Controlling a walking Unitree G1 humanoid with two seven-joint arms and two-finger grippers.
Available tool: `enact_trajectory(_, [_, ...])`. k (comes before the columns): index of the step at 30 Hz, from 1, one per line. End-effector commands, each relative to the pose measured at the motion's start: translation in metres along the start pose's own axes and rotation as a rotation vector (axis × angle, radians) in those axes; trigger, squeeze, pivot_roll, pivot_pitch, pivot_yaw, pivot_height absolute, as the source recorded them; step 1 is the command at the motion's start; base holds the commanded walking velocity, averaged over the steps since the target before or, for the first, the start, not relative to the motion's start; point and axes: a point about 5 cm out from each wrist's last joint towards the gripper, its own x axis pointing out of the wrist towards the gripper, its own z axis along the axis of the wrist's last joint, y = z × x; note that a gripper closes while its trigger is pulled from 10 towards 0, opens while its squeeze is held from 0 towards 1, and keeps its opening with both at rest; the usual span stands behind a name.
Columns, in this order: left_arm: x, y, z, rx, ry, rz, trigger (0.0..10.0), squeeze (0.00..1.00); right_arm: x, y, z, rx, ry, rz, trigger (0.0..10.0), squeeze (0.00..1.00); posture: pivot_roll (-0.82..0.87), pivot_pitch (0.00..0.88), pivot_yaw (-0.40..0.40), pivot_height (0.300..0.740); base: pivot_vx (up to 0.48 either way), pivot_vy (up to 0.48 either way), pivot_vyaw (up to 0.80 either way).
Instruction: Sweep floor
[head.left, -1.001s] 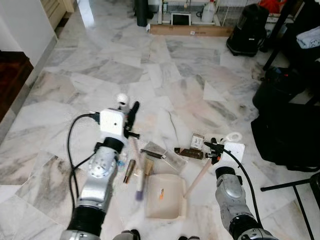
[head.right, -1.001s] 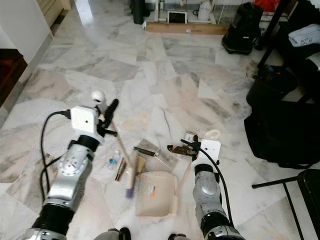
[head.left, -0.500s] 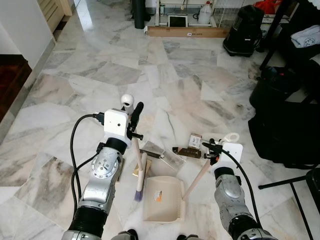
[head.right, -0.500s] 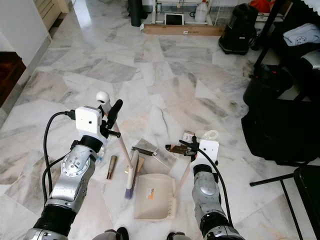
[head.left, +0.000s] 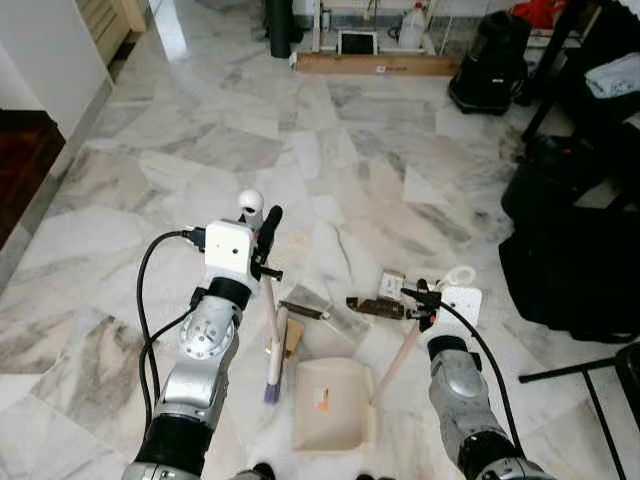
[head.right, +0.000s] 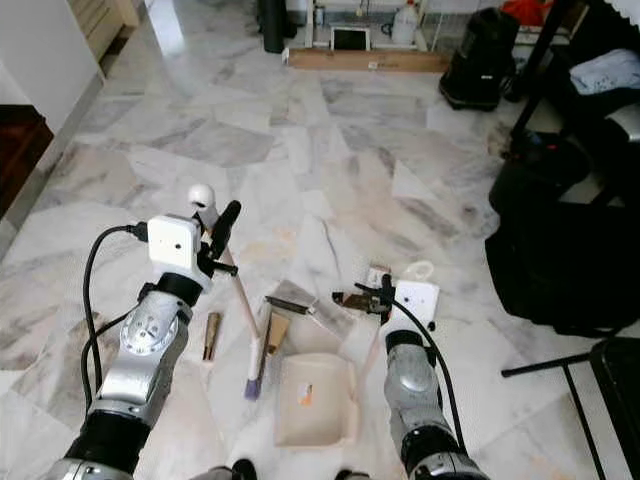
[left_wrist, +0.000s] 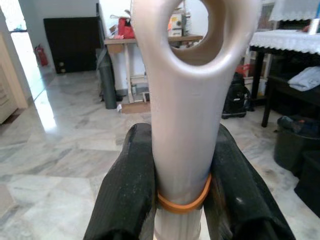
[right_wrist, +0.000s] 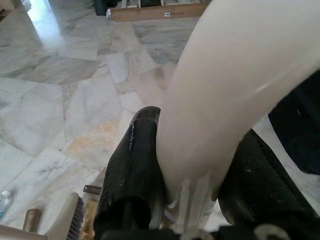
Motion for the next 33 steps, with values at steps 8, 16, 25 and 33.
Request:
enact_trajectory(8, [0.000,0.003,0.007,0.028,-0.037,0.007,10.0,0.00,-0.003,-0.002,-0.007,0.015,0.035,-0.011,10.0,0.00,0.03,0.160,-0.030,0.740,0.337,0.000,0.00])
enact_trajectory(16, [0.001,0.003,0.006,0.045,-0.037,-0.007,10.0,0.00,-0.004,-0.001,-0.007,0.016,0.037,-0.011,10.0,0.00,0.03,0.154,-0.031,0.740,0.128,0.000,0.00])
enact_trajectory(25, [-0.001,0.010,0.003,0.085,-0.020,-0.003,10.0,0.00,-0.004,-0.003,-0.008,0.016,0.037,-0.019,10.0,0.00,0.03,0.156,-0.030,0.740,0.000,0.000,0.00])
enact_trajectory(33, [-0.007,0.016,-0.012,0.119,0.051,-0.019,10.0,0.00,-0.004,-0.010,-0.005,-0.015,0.011,-0.080,10.0,0.00,0.02,0.172,-0.031,0.740,0.000,0.000,0.00])
